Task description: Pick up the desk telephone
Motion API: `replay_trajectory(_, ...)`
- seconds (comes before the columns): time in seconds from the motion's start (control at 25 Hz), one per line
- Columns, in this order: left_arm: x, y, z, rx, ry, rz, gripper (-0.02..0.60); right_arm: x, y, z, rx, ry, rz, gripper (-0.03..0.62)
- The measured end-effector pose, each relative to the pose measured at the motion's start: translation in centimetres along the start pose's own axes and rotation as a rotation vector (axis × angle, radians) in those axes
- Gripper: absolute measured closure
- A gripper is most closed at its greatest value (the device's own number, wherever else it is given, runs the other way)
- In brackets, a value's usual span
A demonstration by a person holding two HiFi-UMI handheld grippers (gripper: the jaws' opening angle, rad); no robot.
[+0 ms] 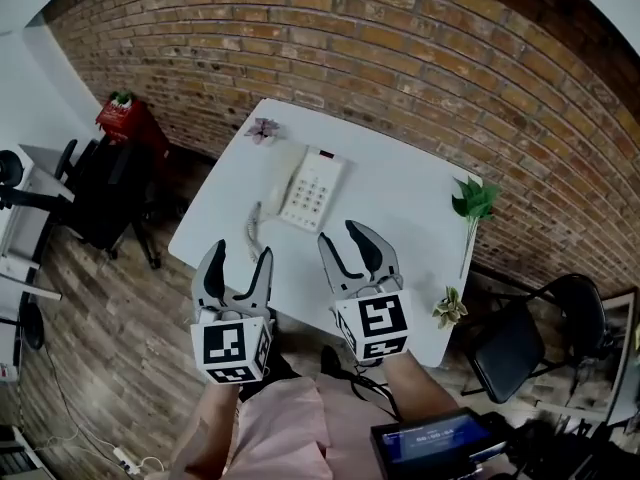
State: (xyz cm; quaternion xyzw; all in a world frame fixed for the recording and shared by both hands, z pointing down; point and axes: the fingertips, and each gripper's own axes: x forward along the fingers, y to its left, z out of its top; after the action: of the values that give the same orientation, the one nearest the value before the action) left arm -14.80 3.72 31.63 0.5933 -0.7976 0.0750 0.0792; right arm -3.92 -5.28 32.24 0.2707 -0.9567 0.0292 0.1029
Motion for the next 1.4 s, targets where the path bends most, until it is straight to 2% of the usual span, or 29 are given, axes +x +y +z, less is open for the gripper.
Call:
replay_trajectory(0.44,11.0,2.8,1.0,0.025,0.012,-0.271,0.272,6.8,-4.0,0.5,0.004,0.046,-0.264,0.419)
replay_trajectory(0.72,15.6,4.7,1.7,0.034,0.012,-0.427,0.265,9.0,-4.8,1.4,0.031,0.054,-0.419,0.418)
replay_trajectory(0.92,17.4,4.5,1.7,0.042,0.018,-0.546,0.259,9.0,-5.2,1.3,0.054,0.063,-0.521,0.418)
replay_trajectory(1.04,18.5,4.3,1.5,0.045,0.025,-0.595,0.255,9.4,-5.2,1.3,0.055,0.070,-0.554,0.418)
replay_trajectory(1.4,21.6,3.7,2.1,0.026,0.033,-0.648,0.249,10.7,-7.1,1.2,0.057,0.096,-0.565,0.418)
